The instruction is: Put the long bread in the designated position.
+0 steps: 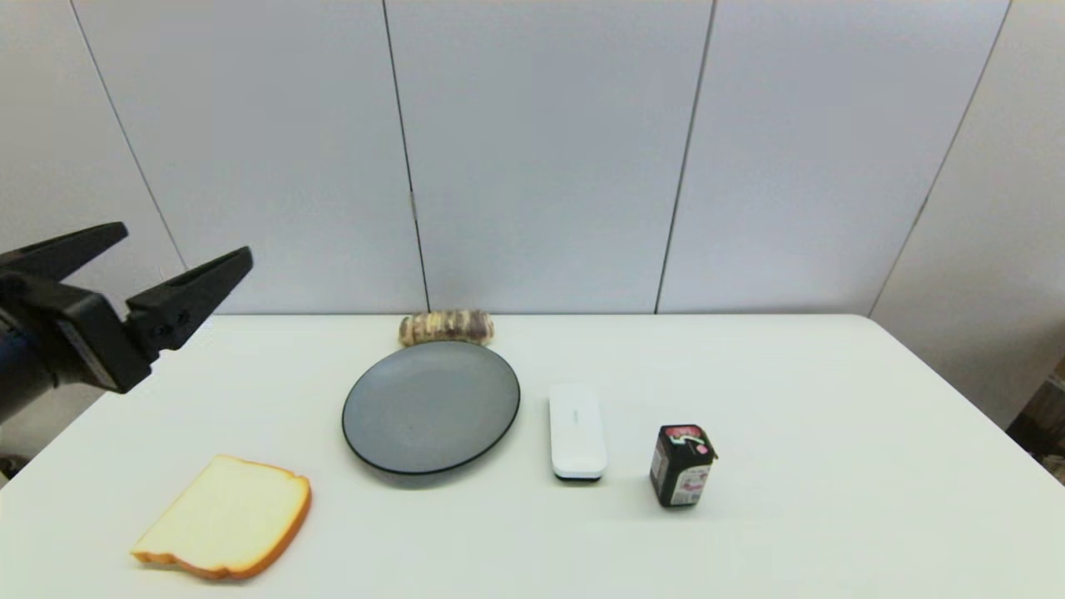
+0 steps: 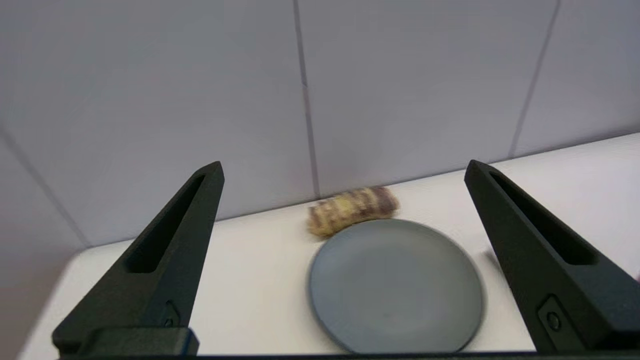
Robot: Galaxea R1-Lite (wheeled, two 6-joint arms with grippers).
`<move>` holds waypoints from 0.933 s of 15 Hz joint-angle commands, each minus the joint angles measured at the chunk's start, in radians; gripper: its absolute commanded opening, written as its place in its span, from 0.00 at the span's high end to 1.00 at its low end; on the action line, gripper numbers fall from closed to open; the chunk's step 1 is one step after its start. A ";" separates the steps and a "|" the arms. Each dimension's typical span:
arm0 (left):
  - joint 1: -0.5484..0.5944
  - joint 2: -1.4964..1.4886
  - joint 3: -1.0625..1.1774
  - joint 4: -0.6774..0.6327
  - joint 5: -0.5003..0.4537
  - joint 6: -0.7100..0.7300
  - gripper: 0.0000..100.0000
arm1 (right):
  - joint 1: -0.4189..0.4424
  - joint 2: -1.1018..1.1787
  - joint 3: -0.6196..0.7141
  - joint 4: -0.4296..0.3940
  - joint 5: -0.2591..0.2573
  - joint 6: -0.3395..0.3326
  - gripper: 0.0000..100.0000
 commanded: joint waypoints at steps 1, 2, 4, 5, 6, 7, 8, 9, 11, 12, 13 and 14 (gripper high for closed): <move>0.159 -0.149 0.109 -0.075 -0.005 0.078 0.00 | 0.000 0.001 0.000 0.000 0.000 -0.001 0.00; 0.199 -0.176 0.118 -0.075 -0.048 0.081 0.00 | 0.000 0.001 0.000 0.000 0.000 -0.001 0.00; 0.313 -0.228 0.147 -0.064 -0.225 0.078 0.00 | 0.000 0.001 0.000 0.000 0.000 -0.001 0.00; 0.366 -0.259 0.165 -0.035 -0.291 0.078 0.00 | 0.000 0.001 0.000 0.000 0.000 -0.001 0.00; 0.401 -0.310 0.192 0.020 -0.326 0.078 0.00 | 0.000 0.001 0.000 0.000 0.000 -0.001 0.00; 0.415 -0.354 0.218 0.061 -0.334 0.078 0.00 | 0.000 0.001 0.000 0.000 0.002 -0.001 0.00; 0.428 -0.405 0.250 0.097 -0.334 0.079 0.00 | 0.000 0.001 0.000 0.000 0.000 -0.001 0.00; 0.438 -0.446 0.284 0.118 -0.334 0.079 0.00 | 0.000 0.001 0.000 0.000 0.000 -0.001 0.00; 0.457 -0.517 0.354 0.137 -0.334 0.076 0.00 | 0.000 0.001 0.000 0.000 0.000 -0.001 0.00; 0.461 -0.552 0.379 0.163 -0.334 0.070 0.00 | 0.000 0.001 0.000 0.000 0.000 -0.001 0.00; 0.463 -0.586 0.396 0.187 -0.334 0.067 0.00 | 0.000 0.001 0.000 0.000 0.000 -0.001 0.00; 0.463 -0.612 0.411 0.209 -0.332 0.065 0.00 | 0.000 0.001 0.000 0.000 0.000 -0.001 0.00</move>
